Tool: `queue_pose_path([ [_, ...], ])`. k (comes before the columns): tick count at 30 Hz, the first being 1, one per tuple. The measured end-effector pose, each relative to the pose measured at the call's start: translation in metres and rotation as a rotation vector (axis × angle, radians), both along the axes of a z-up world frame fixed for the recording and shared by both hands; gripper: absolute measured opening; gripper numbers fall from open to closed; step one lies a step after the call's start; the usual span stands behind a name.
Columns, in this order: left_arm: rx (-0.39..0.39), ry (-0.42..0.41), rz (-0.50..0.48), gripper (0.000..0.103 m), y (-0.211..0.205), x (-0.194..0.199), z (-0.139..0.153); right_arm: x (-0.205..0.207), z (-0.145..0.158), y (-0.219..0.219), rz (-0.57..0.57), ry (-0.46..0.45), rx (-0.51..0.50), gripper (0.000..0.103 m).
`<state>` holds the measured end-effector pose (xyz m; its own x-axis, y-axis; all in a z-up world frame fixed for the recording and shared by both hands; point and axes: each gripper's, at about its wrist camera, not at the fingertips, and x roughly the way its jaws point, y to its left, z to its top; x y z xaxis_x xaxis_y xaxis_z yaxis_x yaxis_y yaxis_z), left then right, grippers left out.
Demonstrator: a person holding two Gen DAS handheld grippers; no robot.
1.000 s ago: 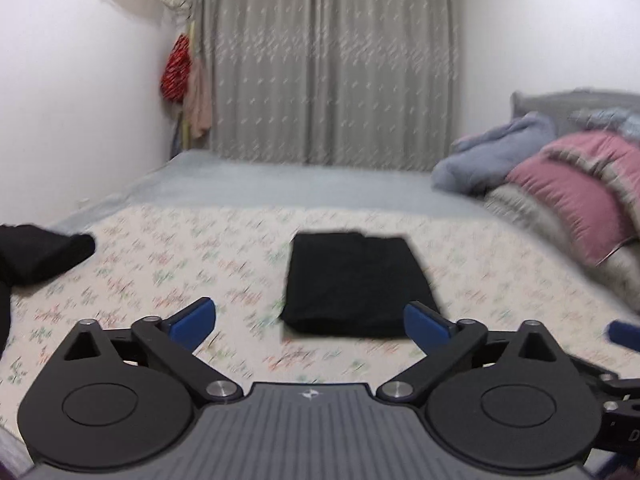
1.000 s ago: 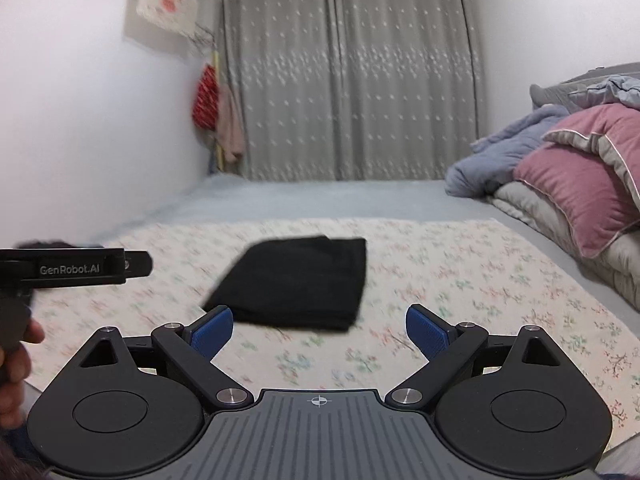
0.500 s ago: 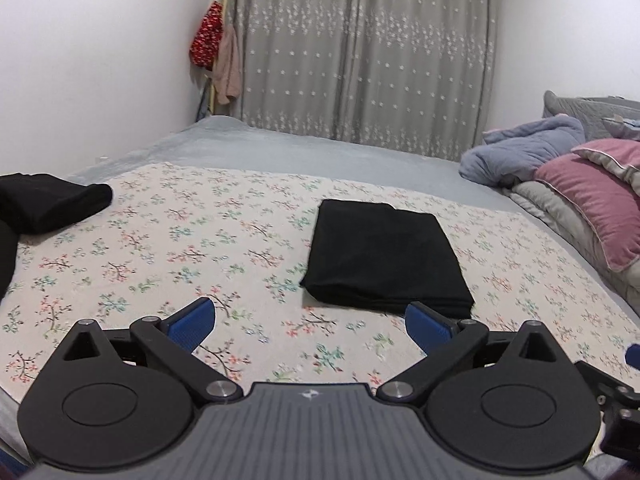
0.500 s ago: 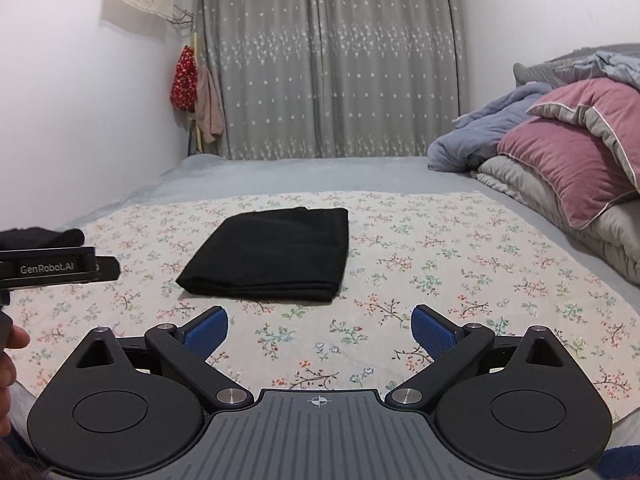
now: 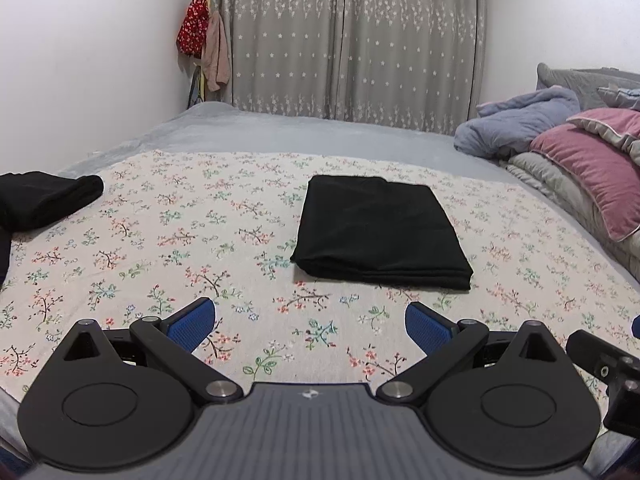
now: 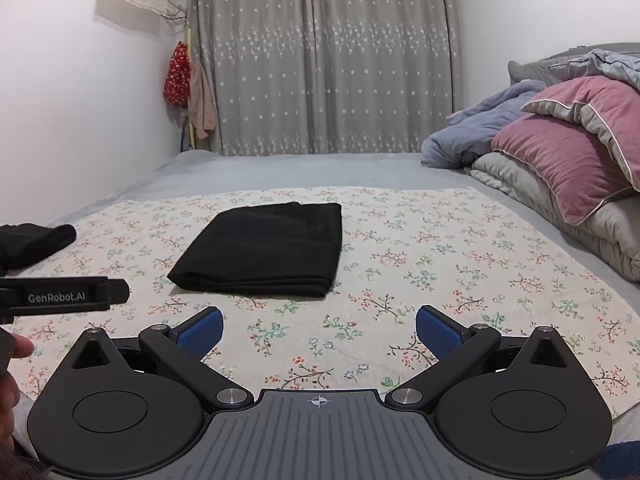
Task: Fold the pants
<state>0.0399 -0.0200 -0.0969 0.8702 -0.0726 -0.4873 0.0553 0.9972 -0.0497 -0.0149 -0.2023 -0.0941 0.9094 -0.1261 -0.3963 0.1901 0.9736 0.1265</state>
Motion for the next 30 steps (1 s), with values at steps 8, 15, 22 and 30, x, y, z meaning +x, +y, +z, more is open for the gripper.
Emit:
queue_pose_path([
  [8,0.006,0.016,-0.005,0.101,-0.0028,-0.0024,-0.0010,0.0007,-0.0021,0.0026,0.006,0.009,-0.005,0.103],
  [15,0.020,0.034,0.005,0.101,-0.0050,-0.0017,-0.0024,0.0018,-0.0030,0.0033,0.007,0.011,-0.005,0.103],
  [22,0.021,0.042,0.008,0.101,-0.0034,-0.0018,-0.0031,0.0027,-0.0048,0.0038,0.012,0.016,-0.012,0.103],
  [30,0.025,0.049,-0.003,0.101,-0.0065,-0.0031,-0.0041,0.0029,-0.0050,0.0037,0.012,0.018,-0.016,0.103],
])
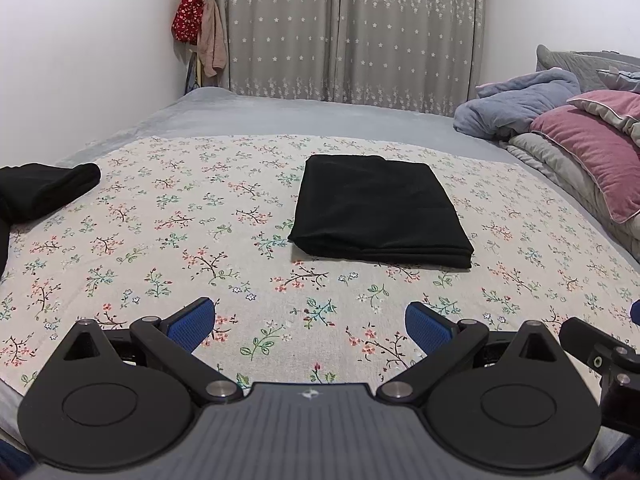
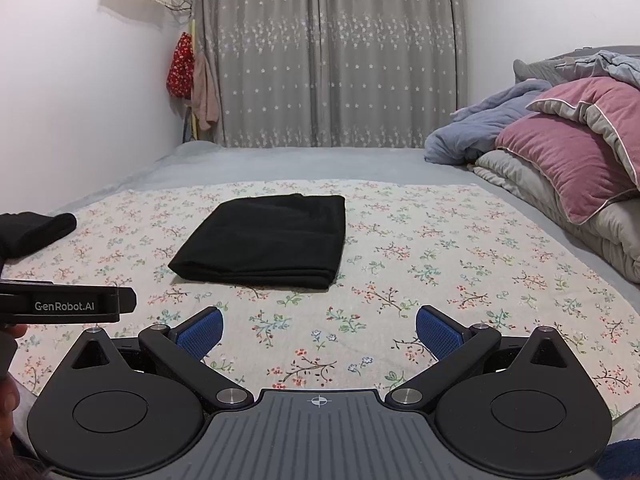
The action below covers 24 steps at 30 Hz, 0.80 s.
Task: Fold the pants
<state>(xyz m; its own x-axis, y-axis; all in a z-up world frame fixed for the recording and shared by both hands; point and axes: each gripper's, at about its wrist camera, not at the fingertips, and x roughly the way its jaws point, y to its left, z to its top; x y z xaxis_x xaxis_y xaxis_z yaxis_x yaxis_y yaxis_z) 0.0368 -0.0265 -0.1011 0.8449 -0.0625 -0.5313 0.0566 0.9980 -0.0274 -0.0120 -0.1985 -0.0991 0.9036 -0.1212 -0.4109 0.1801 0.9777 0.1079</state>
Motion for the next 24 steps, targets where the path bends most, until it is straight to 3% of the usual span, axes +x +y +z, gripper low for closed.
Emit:
queue_pose_path([
  [24,0.011,0.004,-0.006,0.101,-0.0050,-0.0019,-0.0012,-0.0020,-0.0025,-0.0016,0.015,0.010,-0.026,0.103],
])
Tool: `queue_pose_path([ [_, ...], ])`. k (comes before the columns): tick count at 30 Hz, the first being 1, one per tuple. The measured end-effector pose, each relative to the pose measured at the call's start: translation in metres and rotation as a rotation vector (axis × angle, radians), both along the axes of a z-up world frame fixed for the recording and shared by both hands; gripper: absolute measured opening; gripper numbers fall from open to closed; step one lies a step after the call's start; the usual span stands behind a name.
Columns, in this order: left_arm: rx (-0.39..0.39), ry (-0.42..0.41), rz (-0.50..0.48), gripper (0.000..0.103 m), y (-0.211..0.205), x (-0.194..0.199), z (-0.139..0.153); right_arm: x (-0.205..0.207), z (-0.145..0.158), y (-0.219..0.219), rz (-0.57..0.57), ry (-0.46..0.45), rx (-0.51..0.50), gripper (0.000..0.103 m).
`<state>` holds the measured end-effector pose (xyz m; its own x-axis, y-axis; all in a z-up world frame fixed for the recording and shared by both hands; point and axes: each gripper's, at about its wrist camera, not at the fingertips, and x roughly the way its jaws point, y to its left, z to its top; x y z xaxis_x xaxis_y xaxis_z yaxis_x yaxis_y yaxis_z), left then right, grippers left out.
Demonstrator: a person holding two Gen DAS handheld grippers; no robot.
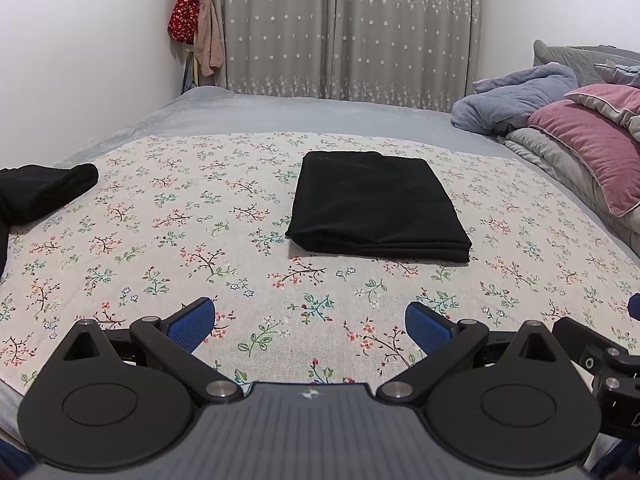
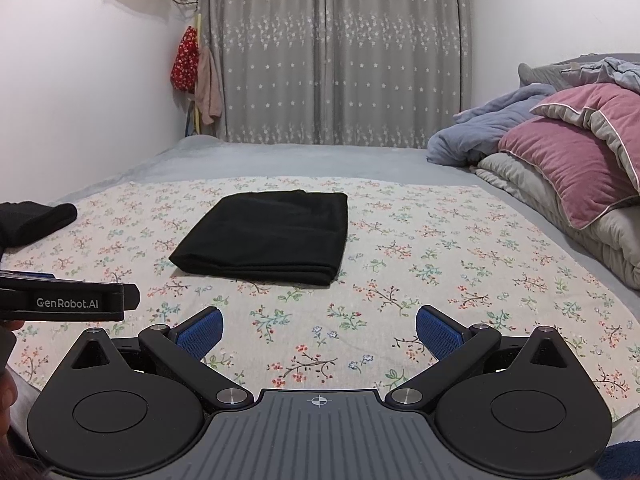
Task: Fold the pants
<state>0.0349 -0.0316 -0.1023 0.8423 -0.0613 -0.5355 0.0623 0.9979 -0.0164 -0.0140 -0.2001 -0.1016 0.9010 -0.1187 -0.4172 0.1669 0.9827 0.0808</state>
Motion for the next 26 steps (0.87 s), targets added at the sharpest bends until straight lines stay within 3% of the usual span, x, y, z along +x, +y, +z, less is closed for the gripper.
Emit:
queue_pose_path([
  [26,0.003,-0.011,-0.018,0.101,-0.0018,-0.0033,0.0009,0.0005,0.0007,0.0004,0.015,0.004,-0.027,0.103],
])
